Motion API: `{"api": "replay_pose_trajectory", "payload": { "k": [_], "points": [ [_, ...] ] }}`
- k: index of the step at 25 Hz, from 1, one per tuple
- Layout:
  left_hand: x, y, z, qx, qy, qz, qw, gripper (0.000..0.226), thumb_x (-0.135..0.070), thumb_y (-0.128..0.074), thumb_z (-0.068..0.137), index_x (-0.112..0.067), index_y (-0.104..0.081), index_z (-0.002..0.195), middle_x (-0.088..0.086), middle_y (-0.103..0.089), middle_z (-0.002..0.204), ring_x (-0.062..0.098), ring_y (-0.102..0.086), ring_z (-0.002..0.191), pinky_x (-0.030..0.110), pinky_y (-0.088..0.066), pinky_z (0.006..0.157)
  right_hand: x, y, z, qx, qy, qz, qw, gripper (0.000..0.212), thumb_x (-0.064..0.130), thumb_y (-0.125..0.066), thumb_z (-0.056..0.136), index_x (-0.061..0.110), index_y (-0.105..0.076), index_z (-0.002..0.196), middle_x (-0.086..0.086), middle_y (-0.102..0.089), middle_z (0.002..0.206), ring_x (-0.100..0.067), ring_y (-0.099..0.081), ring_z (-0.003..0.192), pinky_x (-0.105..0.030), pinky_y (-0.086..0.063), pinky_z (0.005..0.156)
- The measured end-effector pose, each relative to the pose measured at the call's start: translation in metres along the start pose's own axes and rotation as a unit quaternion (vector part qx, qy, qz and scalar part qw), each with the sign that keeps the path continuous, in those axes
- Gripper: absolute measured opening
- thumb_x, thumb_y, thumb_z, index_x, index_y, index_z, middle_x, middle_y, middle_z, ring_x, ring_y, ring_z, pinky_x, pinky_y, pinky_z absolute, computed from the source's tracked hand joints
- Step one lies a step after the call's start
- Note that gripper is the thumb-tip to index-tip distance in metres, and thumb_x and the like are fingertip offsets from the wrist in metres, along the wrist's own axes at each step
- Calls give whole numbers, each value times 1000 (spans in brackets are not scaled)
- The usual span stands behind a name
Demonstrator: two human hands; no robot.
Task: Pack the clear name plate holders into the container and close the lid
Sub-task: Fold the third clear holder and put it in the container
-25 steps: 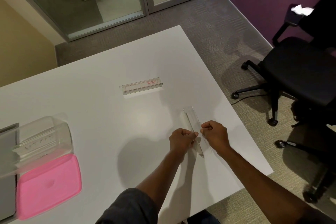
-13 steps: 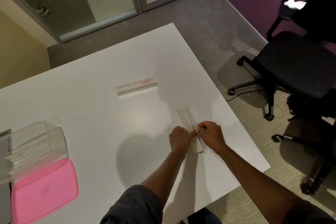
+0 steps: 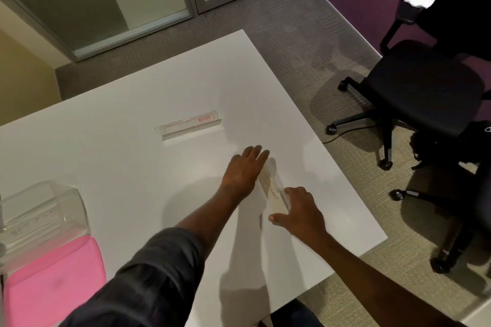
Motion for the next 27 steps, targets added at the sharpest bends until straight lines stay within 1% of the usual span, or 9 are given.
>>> {"api": "replay_pose_trajectory", "payload": {
  "k": [2, 4, 8, 10, 12, 17, 20, 22, 27],
  "points": [
    [0, 1, 12, 45, -67, 52, 995, 82, -12, -77, 91, -17, -33, 160, 10, -30, 170, 32, -31, 156, 46, -48, 113, 3, -3, -3, -14, 20, -35, 999, 81, 61, -86, 73, 25, -48, 135, 2, -56, 127, -20, -55, 120, -37, -63, 82],
    [2, 0, 16, 59, -93, 79, 991, 77, -13, -76, 92, -18, -37, 158, 8, -30, 170, 31, -29, 157, 46, -46, 115, 4, -3, -3, -17, 21, -42, 999, 81, 55, -88, 75, 23, -48, 138, 0, -56, 129, -21, -54, 122, -39, -63, 85],
    [12, 1, 12, 50, -100, 61, 992, 63, -11, -72, 92, -17, -48, 150, 5, -44, 161, 30, -39, 152, 45, -48, 110, 3, -1, 0, -15, 35, -55, 998, 78, 48, -88, 79, 24, -47, 142, -1, -55, 130, -23, -52, 123, -40, -63, 87],
    [20, -1, 8, 49, -94, 53, 993, 56, -11, -68, 92, -16, -52, 145, 5, -53, 151, 29, -47, 143, 44, -51, 104, 3, 0, 2, -12, 47, -65, 997, 76, 44, -87, 80, 26, -47, 143, 0, -56, 130, -22, -52, 122, -40, -63, 86],
    [28, -4, 3, 59, -78, 57, 994, 54, -14, -66, 92, -17, -52, 144, 5, -56, 144, 28, -51, 136, 43, -51, 100, 4, 0, 4, -10, 58, -75, 995, 76, 40, -87, 81, 27, -48, 145, 0, -56, 130, -23, -53, 121, -41, -62, 87],
    [45, -12, -12, 76, -40, 48, 995, 58, -22, -74, 89, -18, -54, 143, 5, -56, 139, 27, -53, 132, 41, -53, 98, 13, 1, 12, -6, 81, -86, 993, 73, 26, -85, 84, 28, -50, 147, 1, -58, 130, -26, -54, 121, -44, -61, 89],
    [55, -14, -22, 83, -18, 39, 996, 57, -24, -76, 87, -17, -56, 140, 5, -56, 136, 27, -54, 129, 42, -53, 94, 20, 1, 17, -4, 95, -88, 992, 70, 19, -81, 87, 26, -51, 149, 2, -58, 133, -25, -53, 123, -44, -60, 92],
    [61, -15, -30, 82, -6, 25, 996, 56, -24, -79, 85, -15, -58, 136, 5, -57, 133, 26, -54, 128, 42, -55, 91, 24, 1, 20, -6, 106, -101, 989, 67, 18, -80, 87, 23, -52, 148, 2, -58, 133, -25, -54, 123, -42, -60, 92],
    [69, -21, -49, 93, 11, 20, 995, 50, -26, -77, 86, -14, -59, 132, 3, -58, 129, 25, -56, 124, 41, -55, 85, 34, -4, 20, -8, 118, -147, 982, 65, 27, -83, 84, 21, -56, 142, 1, -59, 127, -25, -56, 114, -40, -61, 83]
  ]
}}
Point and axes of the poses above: each hand's wrist, its own z-axis towards the middle knuckle, its own y-axis out of the back of the hand, x = y × z, the point moved 4 cm from there along z, towards the middle knuckle
